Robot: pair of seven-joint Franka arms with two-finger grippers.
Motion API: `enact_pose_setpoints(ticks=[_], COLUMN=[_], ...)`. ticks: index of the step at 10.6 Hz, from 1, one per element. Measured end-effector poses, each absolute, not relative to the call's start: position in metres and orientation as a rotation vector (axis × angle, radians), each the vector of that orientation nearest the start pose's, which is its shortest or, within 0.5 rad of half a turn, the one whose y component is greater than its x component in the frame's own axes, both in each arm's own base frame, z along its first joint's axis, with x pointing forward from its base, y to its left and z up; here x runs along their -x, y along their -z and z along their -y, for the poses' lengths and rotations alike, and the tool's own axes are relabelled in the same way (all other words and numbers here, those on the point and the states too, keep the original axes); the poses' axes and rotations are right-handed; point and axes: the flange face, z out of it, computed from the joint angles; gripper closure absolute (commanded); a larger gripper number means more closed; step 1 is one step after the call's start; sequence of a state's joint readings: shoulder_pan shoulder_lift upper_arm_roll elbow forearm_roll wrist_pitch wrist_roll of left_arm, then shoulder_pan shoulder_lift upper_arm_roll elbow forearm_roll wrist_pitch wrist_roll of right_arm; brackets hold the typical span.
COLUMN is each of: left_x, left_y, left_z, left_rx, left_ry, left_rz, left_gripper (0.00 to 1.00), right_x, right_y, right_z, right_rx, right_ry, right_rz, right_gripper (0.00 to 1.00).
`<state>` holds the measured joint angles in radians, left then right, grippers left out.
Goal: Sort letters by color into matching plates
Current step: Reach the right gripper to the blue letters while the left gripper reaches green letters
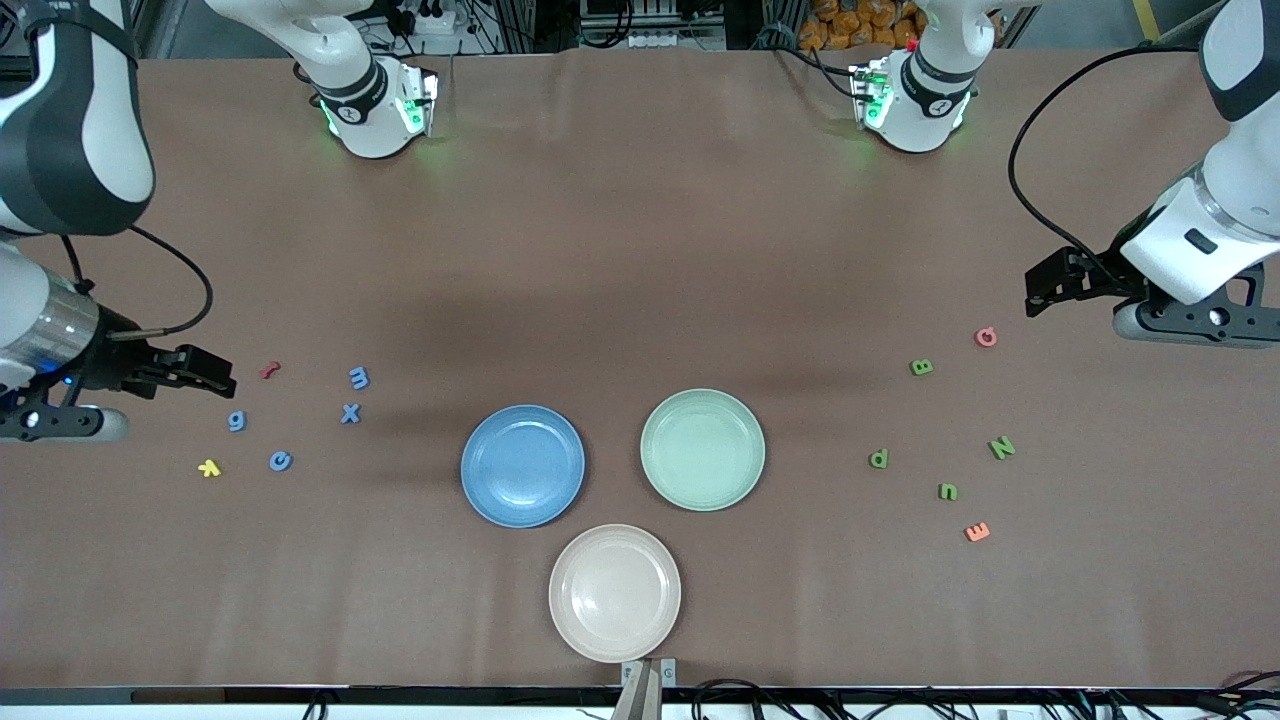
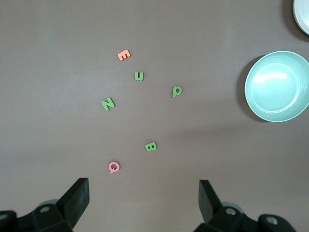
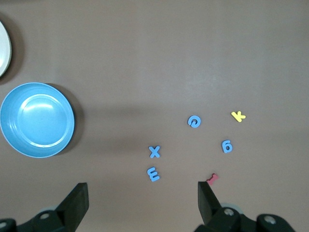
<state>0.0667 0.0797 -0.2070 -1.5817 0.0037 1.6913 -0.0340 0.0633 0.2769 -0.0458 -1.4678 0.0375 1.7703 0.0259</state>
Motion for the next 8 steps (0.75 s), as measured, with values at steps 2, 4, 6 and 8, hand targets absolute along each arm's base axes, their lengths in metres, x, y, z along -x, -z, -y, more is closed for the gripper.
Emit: enact_pose_setpoints(ticks=[2,4,6,8], left_x=[-0.583,-0.583,-0.583,-0.583], left_y=[-0.586,-0.586,-0.586,-0.586], left_z=[0.077,0.077,0.078,0.078], left_rx=[3.152,3.152,3.152,3.152], left_ry=[0.048,0.049,0.049,0.048], left_rz=[-0.167,-0.167,-0.167,-0.168], left_gripper=[0.0,0.0,0.0,0.0], right_x=[-0.65,-0.651,-0.65,-0.648], right_y=[-0.499,-0.47,-0.445,-0.419], right_z=[-0.017,-0.014,-0.011,-0.011], right_rx=[3.118,3.119,3.12,3.122], right_ry=[0.042,0.022,0.022,0.055], right_rz=[0.016,0.072,0.101,0.106], right_gripper=[0.0,0.0,0.0,0.0])
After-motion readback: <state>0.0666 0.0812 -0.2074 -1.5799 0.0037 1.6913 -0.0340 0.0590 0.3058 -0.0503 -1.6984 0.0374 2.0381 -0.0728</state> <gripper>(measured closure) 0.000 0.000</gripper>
